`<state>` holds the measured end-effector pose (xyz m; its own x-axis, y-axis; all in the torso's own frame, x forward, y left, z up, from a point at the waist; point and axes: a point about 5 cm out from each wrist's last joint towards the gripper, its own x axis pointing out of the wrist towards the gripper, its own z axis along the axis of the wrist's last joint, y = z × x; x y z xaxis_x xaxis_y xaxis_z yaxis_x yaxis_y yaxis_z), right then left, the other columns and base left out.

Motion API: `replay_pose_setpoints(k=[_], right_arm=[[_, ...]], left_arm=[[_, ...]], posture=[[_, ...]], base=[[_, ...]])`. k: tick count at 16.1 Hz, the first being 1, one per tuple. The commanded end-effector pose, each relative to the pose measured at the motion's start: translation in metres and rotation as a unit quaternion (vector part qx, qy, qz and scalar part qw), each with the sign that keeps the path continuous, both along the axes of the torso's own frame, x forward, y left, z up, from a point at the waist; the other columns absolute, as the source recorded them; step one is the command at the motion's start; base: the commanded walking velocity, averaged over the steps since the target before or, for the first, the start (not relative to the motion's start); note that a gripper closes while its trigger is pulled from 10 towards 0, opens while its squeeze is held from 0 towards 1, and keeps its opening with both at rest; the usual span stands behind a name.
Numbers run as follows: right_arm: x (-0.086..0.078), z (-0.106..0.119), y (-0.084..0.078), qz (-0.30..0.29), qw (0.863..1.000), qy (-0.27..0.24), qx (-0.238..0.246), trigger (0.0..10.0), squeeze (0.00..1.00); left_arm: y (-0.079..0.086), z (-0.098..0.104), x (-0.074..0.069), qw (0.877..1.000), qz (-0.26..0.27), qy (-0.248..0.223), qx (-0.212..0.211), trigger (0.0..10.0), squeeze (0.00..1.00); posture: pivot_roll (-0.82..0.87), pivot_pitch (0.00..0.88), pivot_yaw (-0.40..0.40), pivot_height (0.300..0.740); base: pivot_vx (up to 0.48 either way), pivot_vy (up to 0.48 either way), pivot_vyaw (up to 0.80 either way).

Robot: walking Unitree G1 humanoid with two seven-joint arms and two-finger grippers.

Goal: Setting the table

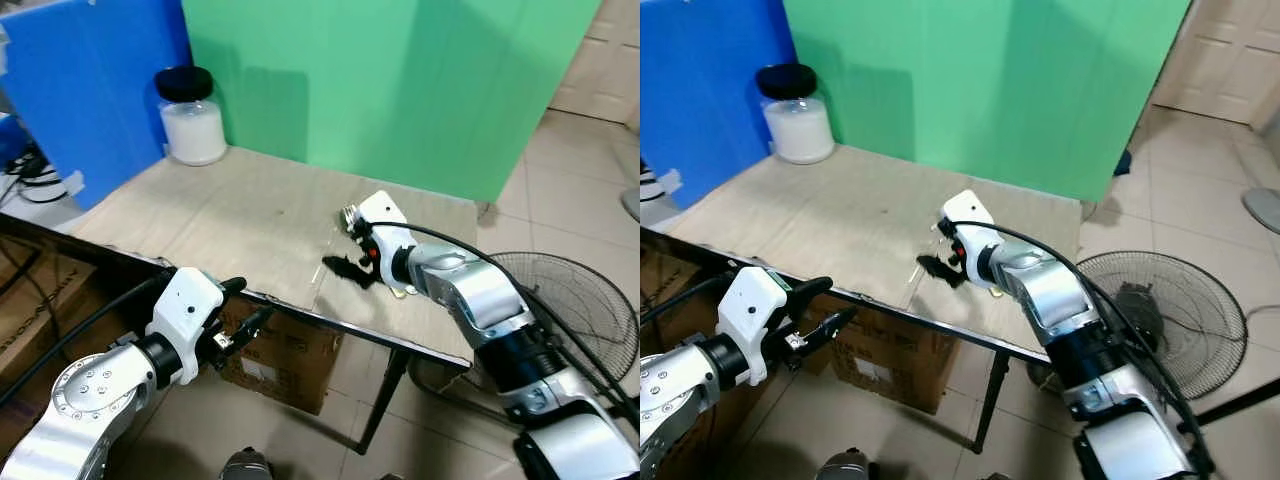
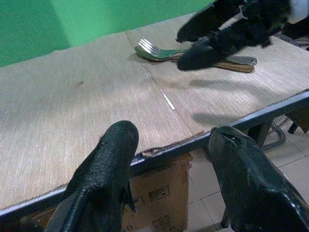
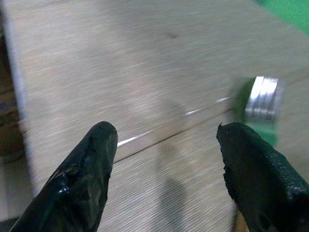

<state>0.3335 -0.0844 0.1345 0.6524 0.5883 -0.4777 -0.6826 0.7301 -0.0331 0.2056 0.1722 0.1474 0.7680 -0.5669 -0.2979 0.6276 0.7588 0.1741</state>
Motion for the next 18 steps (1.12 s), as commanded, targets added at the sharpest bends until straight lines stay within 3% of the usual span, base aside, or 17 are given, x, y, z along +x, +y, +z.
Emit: replay_pose_setpoints(k=[1, 3, 6, 7, 8, 9, 10, 12, 18], right_arm=[[0.011, 0.006, -0.008, -0.041, 0.999, -0.019, 0.008, 10.0, 0.0], [0.018, 0.004, -0.015, -0.077, 0.997, -0.019, 0.01, 10.0, 0.0], [0.027, -0.004, -0.028, -0.117, 0.993, -0.015, -0.028, 10.0, 0.0], [0.03, -0.007, -0.034, -0.126, 0.991, -0.006, -0.038, 9.2, 0.0], [0.031, -0.009, -0.036, -0.128, 0.991, -0.001, -0.039, 5.7, 0.0], [0.032, -0.01, -0.039, -0.13, 0.991, 0.001, -0.039, 3.9, 0.0], [0.033, -0.011, -0.04, -0.13, 0.991, 0.003, -0.039, 3.1, 0.0], [0.033, -0.012, -0.044, -0.127, 0.991, 0.009, -0.04, 0.0, 0.0], [0.03, -0.024, -0.044, -0.103, 0.993, 0.039, -0.045, 0.0, 0.0]], left_arm=[[-0.005, 0.005, -0.001, 1.0, -0.009, -0.013, -0.004, 10.0, 0.0], [-0.006, 0.006, -0.001, 1.0, -0.016, -0.014, -0.007, 10.0, 0.0], [-0.01, 0.008, 0.001, 0.999, -0.038, -0.014, -0.017, 10.0, 0.0], [-0.013, 0.009, 0.001, 0.999, -0.048, -0.012, -0.023, 10.0, 0.0], [-0.013, 0.009, 0.0, 0.998, -0.054, -0.011, -0.026, 10.0, 0.0], [-0.014, 0.009, -0.001, 0.998, -0.056, -0.011, -0.027, 10.0, 0.0], [-0.014, 0.009, -0.002, 0.998, -0.056, -0.01, -0.027, 10.0, 0.0], [-0.014, 0.009, -0.002, 0.998, -0.057, -0.01, -0.028, 10.0, 0.0], [-0.015, 0.01, -0.002, 0.998, -0.06, -0.011, -0.03, 10.0, 0.0]], posture=[[0.2, 0.0, -0.045, 0.727], [0.19, 0.0, -0.037, 0.727], [0.19, 0.0, -0.033, 0.727], [0.19, 0.0, -0.033, 0.727], [0.19, 0.0, -0.034, 0.727], [0.19, 0.0, -0.035, 0.727], [0.2, 0.0, -0.038, 0.727], [0.19, 0.0, -0.038, 0.727], [0.19, 0.0, -0.036, 0.727]], base=[[0.0, 0.0, 0.0], [0.0, 0.0, 0.0], [0.0, 0.0, 0.0], [0.0, 0.0, 0.0], [0.0, 0.0, 0.0], [0.0, 0.0, 0.0], [0.0, 0.0, 0.0], [0.0, 0.0, 0.0], [0.0, 0.0, 0.0]])
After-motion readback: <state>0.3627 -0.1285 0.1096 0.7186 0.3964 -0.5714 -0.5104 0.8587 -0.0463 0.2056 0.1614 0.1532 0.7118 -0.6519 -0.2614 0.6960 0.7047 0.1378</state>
